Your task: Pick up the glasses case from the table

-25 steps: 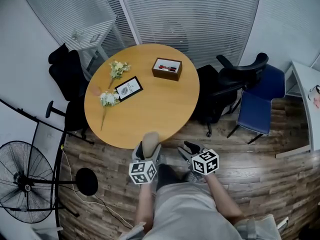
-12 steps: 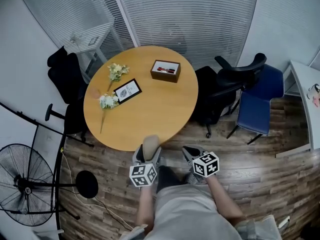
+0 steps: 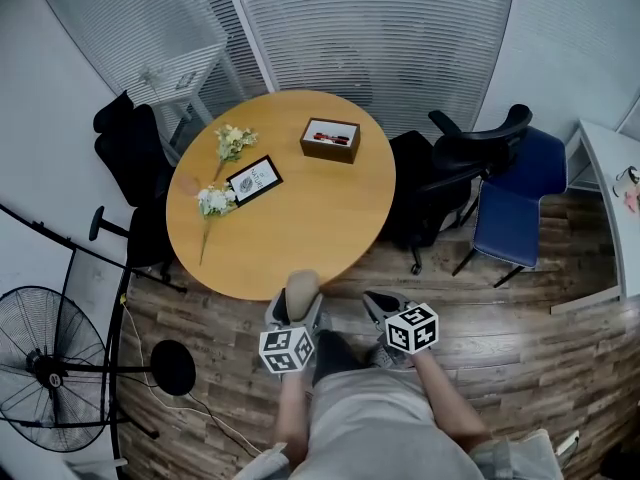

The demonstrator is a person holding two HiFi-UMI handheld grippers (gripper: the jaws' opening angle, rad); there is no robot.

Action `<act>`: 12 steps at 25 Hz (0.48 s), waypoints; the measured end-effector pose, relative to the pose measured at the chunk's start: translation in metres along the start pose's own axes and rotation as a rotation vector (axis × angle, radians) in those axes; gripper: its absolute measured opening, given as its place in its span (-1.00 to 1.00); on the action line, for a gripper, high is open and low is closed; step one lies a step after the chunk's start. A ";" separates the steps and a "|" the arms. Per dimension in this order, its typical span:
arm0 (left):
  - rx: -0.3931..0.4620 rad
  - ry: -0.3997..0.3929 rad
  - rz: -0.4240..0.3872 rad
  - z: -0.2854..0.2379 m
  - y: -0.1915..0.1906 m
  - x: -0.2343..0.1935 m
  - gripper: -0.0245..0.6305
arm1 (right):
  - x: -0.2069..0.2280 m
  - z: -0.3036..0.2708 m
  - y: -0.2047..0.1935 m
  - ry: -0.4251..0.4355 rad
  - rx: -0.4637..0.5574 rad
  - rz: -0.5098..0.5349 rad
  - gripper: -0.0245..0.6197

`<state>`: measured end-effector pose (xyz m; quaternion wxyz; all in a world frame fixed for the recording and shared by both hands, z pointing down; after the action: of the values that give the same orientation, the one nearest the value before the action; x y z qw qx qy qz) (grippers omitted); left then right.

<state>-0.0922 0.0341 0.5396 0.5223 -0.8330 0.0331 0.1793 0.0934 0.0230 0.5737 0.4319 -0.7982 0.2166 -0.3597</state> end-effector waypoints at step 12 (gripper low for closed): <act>0.005 0.000 -0.002 0.003 -0.003 0.003 0.18 | -0.002 0.003 -0.004 0.011 -0.013 0.020 -0.93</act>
<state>-0.0894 0.0383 0.5403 0.5248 -0.8316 0.0329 0.1787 0.0944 0.0279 0.5753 0.4292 -0.7969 0.2291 -0.3583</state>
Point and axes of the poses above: the fingertips, and each gripper's own axes: z backward along the fingers, x to its right, y out of its top, the point moved 4 cm from there along z, backward along the fingers, and after that the axes turned 7 degrees about z, right-handed, at the moved point
